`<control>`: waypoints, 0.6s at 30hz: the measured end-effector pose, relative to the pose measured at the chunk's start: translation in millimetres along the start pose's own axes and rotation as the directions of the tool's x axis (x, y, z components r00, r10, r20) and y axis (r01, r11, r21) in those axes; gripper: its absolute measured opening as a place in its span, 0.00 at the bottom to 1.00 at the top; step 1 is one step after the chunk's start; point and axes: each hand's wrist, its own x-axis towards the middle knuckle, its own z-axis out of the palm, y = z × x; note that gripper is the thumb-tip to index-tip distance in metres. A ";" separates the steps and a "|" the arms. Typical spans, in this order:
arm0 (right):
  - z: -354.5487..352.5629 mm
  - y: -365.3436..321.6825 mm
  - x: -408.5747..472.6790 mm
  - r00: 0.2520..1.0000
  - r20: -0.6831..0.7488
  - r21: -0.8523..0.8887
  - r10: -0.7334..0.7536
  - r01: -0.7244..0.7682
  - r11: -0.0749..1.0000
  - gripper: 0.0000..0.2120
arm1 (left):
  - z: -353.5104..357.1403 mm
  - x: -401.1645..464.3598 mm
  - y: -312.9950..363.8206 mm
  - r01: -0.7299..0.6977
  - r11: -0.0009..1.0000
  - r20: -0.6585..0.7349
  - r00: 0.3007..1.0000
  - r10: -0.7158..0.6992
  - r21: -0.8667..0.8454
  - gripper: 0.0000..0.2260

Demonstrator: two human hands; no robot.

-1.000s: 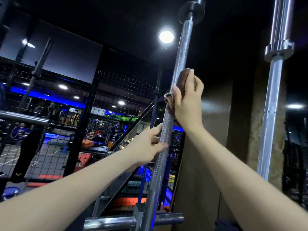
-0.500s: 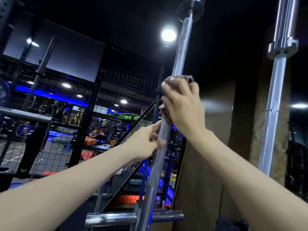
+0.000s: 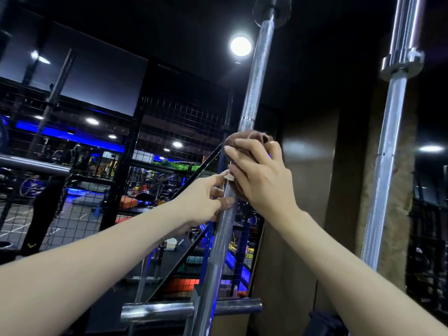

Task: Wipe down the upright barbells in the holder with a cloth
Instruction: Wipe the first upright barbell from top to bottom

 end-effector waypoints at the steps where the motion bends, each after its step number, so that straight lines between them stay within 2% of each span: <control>1: -0.1 -1.8 -8.6 0.999 -0.013 0.058 0.032 -0.032 0.998 0.13 | -0.7 -0.3 -0.2 0.000 1.000 0.012 1.000 0.000 -0.021 0.24; 4: -3.2 -3.7 -18.0 0.987 -0.010 0.277 0.163 -0.154 0.948 0.15 | -0.1 -1.2 -1.3 -0.008 0.999 0.025 1.000 0.008 -0.036 0.25; 8: -6.2 -0.3 -9.2 0.919 0.005 0.503 0.394 -0.343 0.793 0.14 | 2.3 -2.7 2.6 -0.018 0.998 0.010 1.000 0.018 -0.053 0.26; 10: -6.1 2.4 -3.4 0.874 0.018 0.520 0.486 -0.423 0.742 0.14 | 2.7 -3.1 2.6 -0.023 0.999 0.008 1.000 0.024 -0.047 0.27; 15: -5.1 10.7 23.1 0.832 0.071 0.517 0.550 -0.502 0.694 0.10 | 2.8 -4.0 3.8 -0.013 0.998 0.014 1.000 0.014 -0.060 0.26; 18: -11.7 -5.6 5.5 0.868 0.069 0.470 0.493 -0.464 0.751 0.07 | 1.3 -2.7 2.0 -0.033 0.998 -0.006 0.999 0.032 -0.060 0.25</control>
